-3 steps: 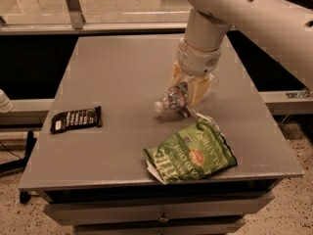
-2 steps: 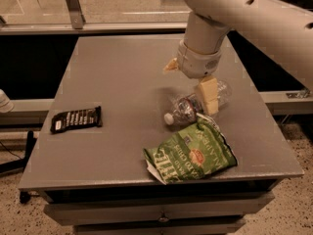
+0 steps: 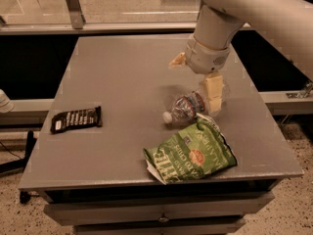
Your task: Knock water bottle over
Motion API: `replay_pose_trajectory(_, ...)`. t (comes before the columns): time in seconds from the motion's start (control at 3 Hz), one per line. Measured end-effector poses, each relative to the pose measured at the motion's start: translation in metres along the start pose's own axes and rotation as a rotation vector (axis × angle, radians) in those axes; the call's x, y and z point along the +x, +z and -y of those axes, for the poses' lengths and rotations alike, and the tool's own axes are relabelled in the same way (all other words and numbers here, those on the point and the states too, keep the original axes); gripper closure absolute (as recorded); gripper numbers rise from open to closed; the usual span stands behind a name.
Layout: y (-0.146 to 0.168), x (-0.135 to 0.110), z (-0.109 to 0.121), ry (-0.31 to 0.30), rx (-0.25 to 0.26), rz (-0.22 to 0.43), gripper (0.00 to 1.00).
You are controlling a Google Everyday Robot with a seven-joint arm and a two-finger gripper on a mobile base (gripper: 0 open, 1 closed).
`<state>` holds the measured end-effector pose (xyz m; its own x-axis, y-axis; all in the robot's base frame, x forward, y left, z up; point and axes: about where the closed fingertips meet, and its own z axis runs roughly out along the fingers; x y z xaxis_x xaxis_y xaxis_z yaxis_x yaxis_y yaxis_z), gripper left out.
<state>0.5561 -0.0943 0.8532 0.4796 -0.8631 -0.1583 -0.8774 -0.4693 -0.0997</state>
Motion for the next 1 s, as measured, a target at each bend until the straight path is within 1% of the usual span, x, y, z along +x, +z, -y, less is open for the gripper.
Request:
replay_pose_trajectory(0.33,-0.018,0.022,0.004,0.115,0.067,0.097,0.00)
replay_pose_trajectory(0.67,-0.039,0.057,0.003,0.271,0.134,0.221,0.00)
replay_pose_trajectory(1.0,-0.063,0.087,-0.007,0.440,0.231,0.351,0.00)
